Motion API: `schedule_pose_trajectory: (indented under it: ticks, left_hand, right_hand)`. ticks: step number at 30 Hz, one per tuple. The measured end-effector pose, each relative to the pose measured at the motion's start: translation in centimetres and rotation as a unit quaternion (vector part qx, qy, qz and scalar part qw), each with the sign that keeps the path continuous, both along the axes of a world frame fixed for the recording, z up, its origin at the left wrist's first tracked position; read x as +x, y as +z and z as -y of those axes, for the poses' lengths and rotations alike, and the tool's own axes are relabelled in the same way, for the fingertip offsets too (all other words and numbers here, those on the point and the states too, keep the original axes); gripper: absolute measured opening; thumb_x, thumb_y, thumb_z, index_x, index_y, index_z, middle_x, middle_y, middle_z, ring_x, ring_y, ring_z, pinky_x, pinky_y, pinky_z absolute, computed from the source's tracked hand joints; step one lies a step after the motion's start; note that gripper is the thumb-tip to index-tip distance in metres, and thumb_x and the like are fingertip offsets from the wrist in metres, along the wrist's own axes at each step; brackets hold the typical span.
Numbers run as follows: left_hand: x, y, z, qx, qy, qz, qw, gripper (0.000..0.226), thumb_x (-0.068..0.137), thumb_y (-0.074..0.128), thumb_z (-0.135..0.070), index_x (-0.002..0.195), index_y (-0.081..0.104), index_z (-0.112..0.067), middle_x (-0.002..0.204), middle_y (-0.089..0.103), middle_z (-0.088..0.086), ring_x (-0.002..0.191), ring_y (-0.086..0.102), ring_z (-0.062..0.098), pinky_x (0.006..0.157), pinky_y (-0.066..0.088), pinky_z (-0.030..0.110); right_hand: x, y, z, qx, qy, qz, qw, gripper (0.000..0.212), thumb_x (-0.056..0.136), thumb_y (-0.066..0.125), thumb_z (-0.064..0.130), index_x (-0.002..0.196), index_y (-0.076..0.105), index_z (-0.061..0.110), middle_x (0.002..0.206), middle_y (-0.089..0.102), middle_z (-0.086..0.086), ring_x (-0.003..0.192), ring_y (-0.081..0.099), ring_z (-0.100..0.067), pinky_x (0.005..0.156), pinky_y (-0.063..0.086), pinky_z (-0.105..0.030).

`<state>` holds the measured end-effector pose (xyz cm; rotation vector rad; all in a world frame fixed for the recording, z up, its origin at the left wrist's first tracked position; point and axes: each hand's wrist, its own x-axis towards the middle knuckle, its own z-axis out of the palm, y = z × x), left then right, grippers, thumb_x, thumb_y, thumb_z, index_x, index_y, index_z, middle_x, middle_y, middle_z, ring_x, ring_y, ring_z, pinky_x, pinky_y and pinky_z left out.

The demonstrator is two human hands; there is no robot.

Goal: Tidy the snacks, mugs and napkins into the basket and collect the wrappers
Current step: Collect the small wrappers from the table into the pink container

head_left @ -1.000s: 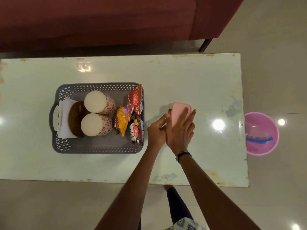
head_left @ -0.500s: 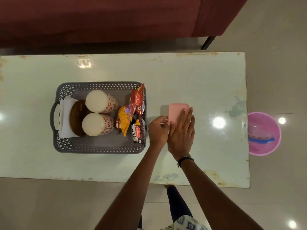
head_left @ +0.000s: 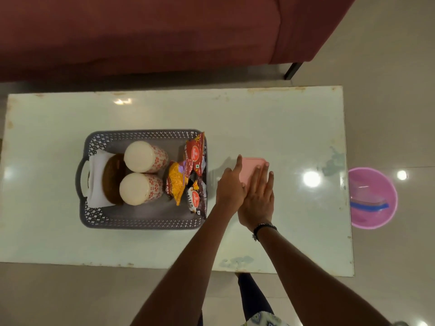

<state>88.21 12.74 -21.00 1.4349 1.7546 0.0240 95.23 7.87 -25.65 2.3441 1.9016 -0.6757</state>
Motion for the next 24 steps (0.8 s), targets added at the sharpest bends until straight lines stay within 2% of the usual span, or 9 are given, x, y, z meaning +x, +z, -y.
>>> schedule_pose_trajectory:
  ticks: [4,5,7,9,11,14,15,19,24]
  left_hand:
    - [0.8,0.6,0.3,0.037,-0.036,-0.07,0.996,0.076,0.09,0.052,-0.008,0.149,0.005,-0.016,0.147,0.029,0.016,0.127,0.042,0.031,0.095,0.049,0.038]
    - [1.2,0.7,1.0,0.085,-0.053,-0.084,0.991,0.076,0.088,0.056,-0.009,0.148,0.011,-0.013,0.15,0.029,0.015,0.129,0.041,0.031,0.093,0.051,0.038]
    - [2.1,0.1,3.0,0.179,-0.119,-0.095,0.972,0.069,0.08,0.063,-0.011,0.141,0.033,-0.007,0.143,0.045,0.015,0.125,0.052,0.029,0.087,0.057,0.033]
    - [2.6,-1.4,5.3,0.2,-0.203,-0.121,0.951,0.064,0.075,0.066,-0.013,0.135,0.044,-0.005,0.14,0.05,0.014,0.126,0.053,0.027,0.092,0.054,0.034]
    - [2.6,-2.1,6.5,0.172,-0.251,-0.157,0.94,0.064,0.076,0.068,-0.022,0.134,0.046,-0.007,0.143,0.047,0.013,0.131,0.047,0.026,0.1,0.049,0.036]
    - [2.6,-2.2,6.4,0.151,-0.256,-0.207,0.932,0.062,0.072,0.071,-0.032,0.128,0.055,-0.011,0.137,0.055,0.008,0.126,0.052,0.022,0.102,0.047,0.033]
    - [2.6,-2.0,6.2,0.138,-0.25,-0.217,0.933,0.062,0.07,0.074,-0.034,0.125,0.059,-0.012,0.133,0.058,0.008,0.124,0.055,0.021,0.102,0.047,0.033]
    - [1.7,-1.3,5.9,0.097,-0.239,-0.263,0.93,0.062,0.058,0.081,-0.035,0.114,0.067,-0.01,0.12,0.067,0.009,0.114,0.063,0.02,0.098,0.048,0.031]
    - [-0.4,-0.5,5.2,0.109,-0.266,-0.309,0.907,0.057,0.059,0.08,-0.035,0.111,0.069,-0.012,0.112,0.072,0.006,0.113,0.063,0.018,0.1,0.049,0.033]
  right_hand:
    - [1.6,0.7,0.0,0.026,0.012,-0.113,0.993,0.066,0.097,0.045,0.028,0.149,0.01,0.004,0.158,0.008,-0.017,0.145,0.017,-0.034,0.113,0.032,-0.042]
    - [2.2,0.9,0.2,0.05,-0.028,-0.158,0.986,0.061,0.098,0.042,0.024,0.149,0.013,0.007,0.159,0.01,-0.014,0.145,0.019,-0.03,0.112,0.029,-0.036]
    - [3.4,1.3,0.5,0.1,-0.116,-0.216,0.964,0.053,0.099,0.039,0.018,0.147,0.02,0.009,0.157,0.02,-0.011,0.143,0.025,-0.024,0.114,0.024,-0.032]
    - [4.4,1.2,0.4,0.09,-0.171,-0.3,0.934,0.048,0.099,0.042,0.015,0.145,0.028,0.01,0.15,0.035,-0.01,0.134,0.041,-0.023,0.111,0.036,-0.036]
    - [5.0,1.0,-0.1,0.039,-0.188,-0.368,0.91,0.045,0.097,0.047,0.013,0.141,0.038,0.014,0.142,0.048,-0.005,0.119,0.054,-0.016,0.102,0.044,-0.026]
    - [5.2,1.0,-0.9,0.033,-0.167,-0.382,0.909,0.041,0.095,0.053,0.011,0.135,0.049,0.011,0.132,0.057,-0.002,0.109,0.057,-0.009,0.091,0.042,-0.003]
    - [4.9,1.0,-1.0,0.033,-0.16,-0.378,0.911,0.04,0.094,0.054,0.011,0.133,0.051,0.009,0.131,0.059,-0.004,0.108,0.057,-0.009,0.09,0.042,-0.003]
    - [2.6,1.7,-1.1,0.026,-0.166,-0.386,0.907,0.037,0.092,0.057,0.012,0.129,0.055,0.007,0.125,0.063,-0.008,0.111,0.058,-0.012,0.099,0.042,-0.02]
    - [-0.3,1.9,-0.5,0.04,-0.204,-0.372,0.905,0.031,0.091,0.057,0.01,0.121,0.061,0.005,0.113,0.068,-0.015,0.099,0.06,-0.017,0.094,0.046,-0.026]
